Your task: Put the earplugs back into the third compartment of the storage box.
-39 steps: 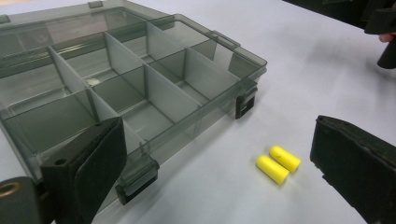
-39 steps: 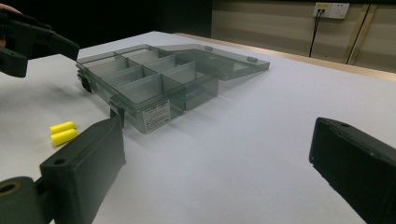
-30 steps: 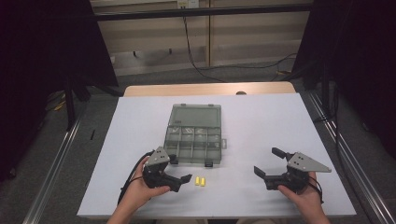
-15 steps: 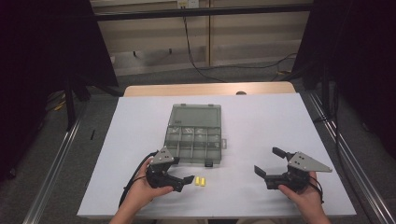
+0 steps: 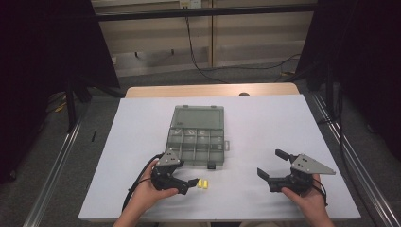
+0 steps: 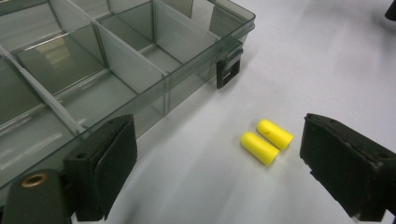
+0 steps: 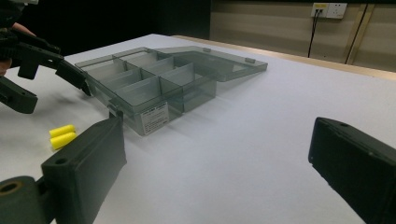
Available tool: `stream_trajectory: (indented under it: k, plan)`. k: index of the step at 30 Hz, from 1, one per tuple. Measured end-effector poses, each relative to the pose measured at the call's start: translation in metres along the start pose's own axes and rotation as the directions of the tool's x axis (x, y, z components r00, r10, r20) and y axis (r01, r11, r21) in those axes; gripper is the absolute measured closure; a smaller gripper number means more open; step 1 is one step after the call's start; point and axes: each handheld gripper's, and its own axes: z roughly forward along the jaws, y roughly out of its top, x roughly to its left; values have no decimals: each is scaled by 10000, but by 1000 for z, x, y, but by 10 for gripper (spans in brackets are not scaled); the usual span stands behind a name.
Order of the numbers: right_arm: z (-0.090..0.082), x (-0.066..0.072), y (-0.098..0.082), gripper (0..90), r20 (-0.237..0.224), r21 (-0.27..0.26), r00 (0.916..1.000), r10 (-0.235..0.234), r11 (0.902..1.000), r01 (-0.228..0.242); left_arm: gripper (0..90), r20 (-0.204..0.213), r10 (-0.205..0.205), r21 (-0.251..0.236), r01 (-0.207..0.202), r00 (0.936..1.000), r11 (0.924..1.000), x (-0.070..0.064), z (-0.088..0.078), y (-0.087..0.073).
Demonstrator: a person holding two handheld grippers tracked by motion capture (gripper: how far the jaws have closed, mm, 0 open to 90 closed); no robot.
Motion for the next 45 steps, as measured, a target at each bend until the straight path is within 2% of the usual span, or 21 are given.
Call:
stream_trajectory:
  k: [14,20,25,32,37,40,45]
  plan:
    - [0,1,0,40,-26,-13,10000,-39,10000,39,124,32,14,123,-15,10000,9999,-1,4,1]
    - [0,0,0,44,10,54,10000,-54,10000,54,181,153,-114,277,110,9998,9996,-1,7,1]
    - [0,0,0,49,-24,41,10000,-54,10000,55,248,206,-373,357,365,9991,9987,-1,9,2]
    - [0,1,0,51,-27,33,10000,-70,10000,70,331,564,-132,653,95,9983,9978,-7,14,2]
    - [0,1,0,59,-3,50,9999,-102,9999,102,404,483,-35,713,1,9988,9975,-9,17,2]
    - [-1,0,0,64,110,47,9999,-92,9999,91,448,726,-57,703,6,9973,9975,-9,18,2]
    - [-2,-1,1,65,160,-64,9999,-25,10000,27,482,929,157,871,-238,9956,9959,-13,20,2]
